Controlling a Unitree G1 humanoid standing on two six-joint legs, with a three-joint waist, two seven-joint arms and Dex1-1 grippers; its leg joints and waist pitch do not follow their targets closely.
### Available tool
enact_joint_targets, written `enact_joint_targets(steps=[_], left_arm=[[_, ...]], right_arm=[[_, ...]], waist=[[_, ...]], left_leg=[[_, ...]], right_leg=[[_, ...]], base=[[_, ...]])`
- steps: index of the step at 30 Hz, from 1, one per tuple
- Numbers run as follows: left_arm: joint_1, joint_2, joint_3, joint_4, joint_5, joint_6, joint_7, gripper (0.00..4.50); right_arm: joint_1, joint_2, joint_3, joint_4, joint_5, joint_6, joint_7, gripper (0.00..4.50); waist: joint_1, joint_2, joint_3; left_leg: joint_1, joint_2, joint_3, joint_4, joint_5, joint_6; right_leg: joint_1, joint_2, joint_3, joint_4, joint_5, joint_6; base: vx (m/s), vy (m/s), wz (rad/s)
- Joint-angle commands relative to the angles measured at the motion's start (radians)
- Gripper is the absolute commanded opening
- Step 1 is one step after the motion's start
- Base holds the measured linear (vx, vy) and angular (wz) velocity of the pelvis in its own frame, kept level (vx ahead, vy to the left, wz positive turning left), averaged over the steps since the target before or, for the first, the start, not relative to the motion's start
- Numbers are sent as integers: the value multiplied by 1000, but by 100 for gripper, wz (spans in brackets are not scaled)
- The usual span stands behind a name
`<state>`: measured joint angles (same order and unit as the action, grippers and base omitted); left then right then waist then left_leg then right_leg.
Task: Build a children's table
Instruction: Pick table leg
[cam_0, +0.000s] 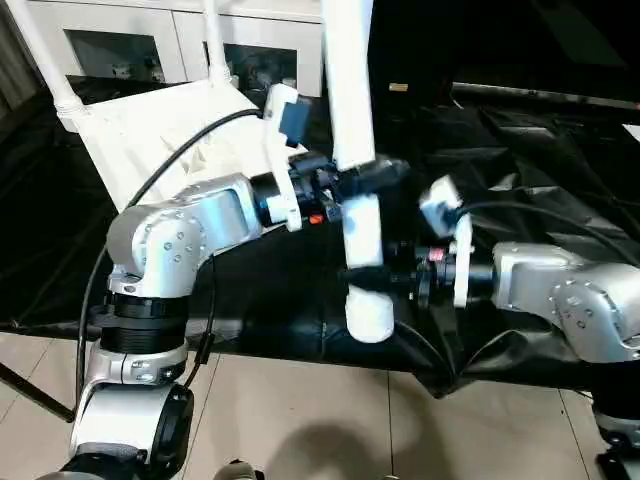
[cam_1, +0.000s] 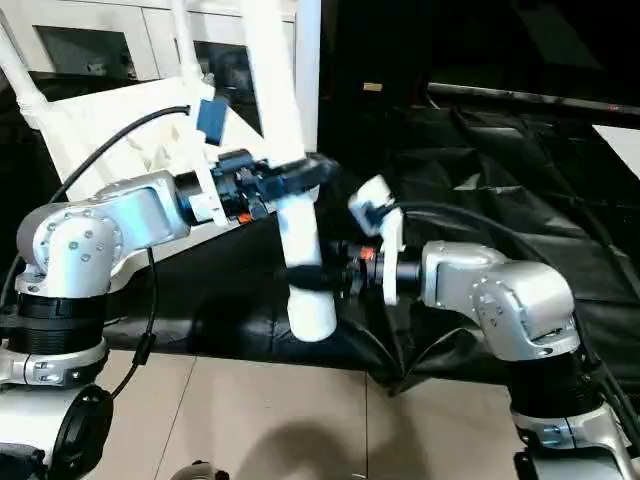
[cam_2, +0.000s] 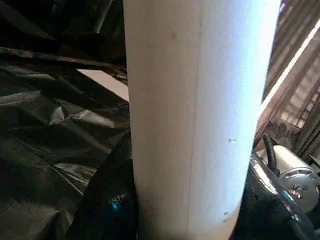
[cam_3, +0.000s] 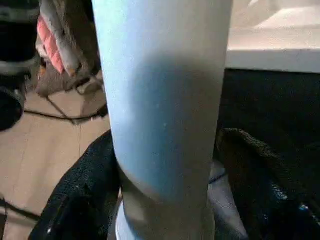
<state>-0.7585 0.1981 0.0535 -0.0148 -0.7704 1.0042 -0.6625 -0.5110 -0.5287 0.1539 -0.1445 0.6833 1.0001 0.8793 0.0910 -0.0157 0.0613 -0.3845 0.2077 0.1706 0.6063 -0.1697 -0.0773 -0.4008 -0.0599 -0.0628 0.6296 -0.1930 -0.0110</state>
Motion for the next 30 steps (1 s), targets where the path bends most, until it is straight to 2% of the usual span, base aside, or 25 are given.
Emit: enact_joint_targets(steps=[1,3,7,18,19,21,25,28,30], left_arm=[[-44,4,-19,-16,-9,-2,-20,184],[-45,3,-22,-15,-9,-3,-23,184],[-41,11,-40,-16,0,-8,-33,184],[-40,23,-56,-13,7,-16,-53,183],[-39,24,-57,-14,7,-16,-54,183],[-37,28,-61,-15,8,-17,-57,183],[-36,29,-63,-16,14,-19,-64,183],[-34,30,-64,-18,14,-19,-66,183],[-34,31,-64,-17,14,-20,-67,183]], right_arm=[[-9,-18,18,-3,-20,-12,9,309],[-11,-18,23,0,-24,-15,11,309],[-16,-13,31,11,-38,-25,15,309],[-29,3,38,26,-47,-44,31,309],[-28,4,37,26,-48,-45,31,281],[-29,5,36,28,-48,-48,33,281],[-29,8,35,32,-51,-51,33,233],[-27,10,34,32,-53,-52,33,228],[-27,11,34,32,-52,-53,33,209]], waist=[[3,-13,-78],[3,-15,-78],[2,-11,-78],[2,-14,-79],[2,-15,-78],[2,-13,-79],[2,-13,-79],[2,-13,-79],[2,-14,-79]], left_leg=[[12,13,3,-56,-76,3],[12,14,3,-56,-75,5],[13,14,3,-56,-77,6],[13,13,3,-55,-72,9],[13,13,3,-55,-74,9],[13,13,3,-54,-75,9],[13,14,3,-55,-76,6],[13,14,3,-55,-80,6],[12,13,3,-55,-74,6]], right_leg=[[62,-63,47,-72,-134,-162],[62,-63,47,-71,-126,-166],[62,-63,47,-70,-121,-174],[63,-62,47,-68,-110,-178],[63,-62,47,-68,-115,-178],[63,-62,47,-68,-118,-177],[63,-62,46,-68,-117,-178],[63,-63,46,-68,-119,-178],[63,-63,47,-67,-114,-177]], base=[[0,0,0],[0,0,0],[0,0,0],[0,0,0],[0,0,0],[0,0,0],[0,0,0],[0,0,0],[0,0,0]])
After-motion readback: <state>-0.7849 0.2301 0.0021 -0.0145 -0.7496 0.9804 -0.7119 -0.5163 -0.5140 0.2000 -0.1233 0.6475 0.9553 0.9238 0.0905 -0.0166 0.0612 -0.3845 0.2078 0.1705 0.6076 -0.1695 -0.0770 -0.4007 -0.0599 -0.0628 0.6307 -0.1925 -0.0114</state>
